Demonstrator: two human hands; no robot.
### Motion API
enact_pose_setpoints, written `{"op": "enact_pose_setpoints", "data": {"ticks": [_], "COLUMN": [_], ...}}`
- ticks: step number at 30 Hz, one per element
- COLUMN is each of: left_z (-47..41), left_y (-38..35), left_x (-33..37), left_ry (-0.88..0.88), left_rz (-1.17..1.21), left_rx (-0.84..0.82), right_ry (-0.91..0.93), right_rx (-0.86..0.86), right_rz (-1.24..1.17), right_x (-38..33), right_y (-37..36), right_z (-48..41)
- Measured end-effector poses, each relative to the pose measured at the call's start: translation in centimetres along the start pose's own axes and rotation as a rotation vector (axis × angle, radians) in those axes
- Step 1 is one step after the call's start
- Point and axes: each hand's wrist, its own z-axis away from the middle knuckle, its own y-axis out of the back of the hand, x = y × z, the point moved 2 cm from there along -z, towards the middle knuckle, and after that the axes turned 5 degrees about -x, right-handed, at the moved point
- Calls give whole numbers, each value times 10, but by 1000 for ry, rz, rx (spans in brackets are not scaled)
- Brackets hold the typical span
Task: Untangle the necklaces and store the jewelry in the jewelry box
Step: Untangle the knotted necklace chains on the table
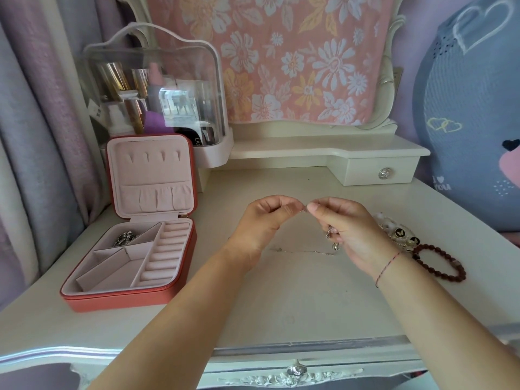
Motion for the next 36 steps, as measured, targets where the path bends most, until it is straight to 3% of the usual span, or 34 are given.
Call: {"op": "enact_pose_setpoints", "data": {"ticks": [7,15,21,29,36], "left_z": [-3,-4,-4,-4,-2], "left_y": [0,-3,-2,2,2], "left_x": [-7,-9,-8,-3,-2], "left_ry": [72,89,82,53,73], "left_rz": [171,201,193,430,420], "left_rx": [-47,-146,-170,-143,-157], "right_ry": [15,33,-6,-38,3], "right_rx": [-21,4,-84,-87,-125], "right_rz": [-4,-270,-400,-456,-413], "right_x": [-3,-6,-4,-2,1], "right_y": [-2,3,6,4,5], "right_z": [2,-2,-3,-3,-4]}}
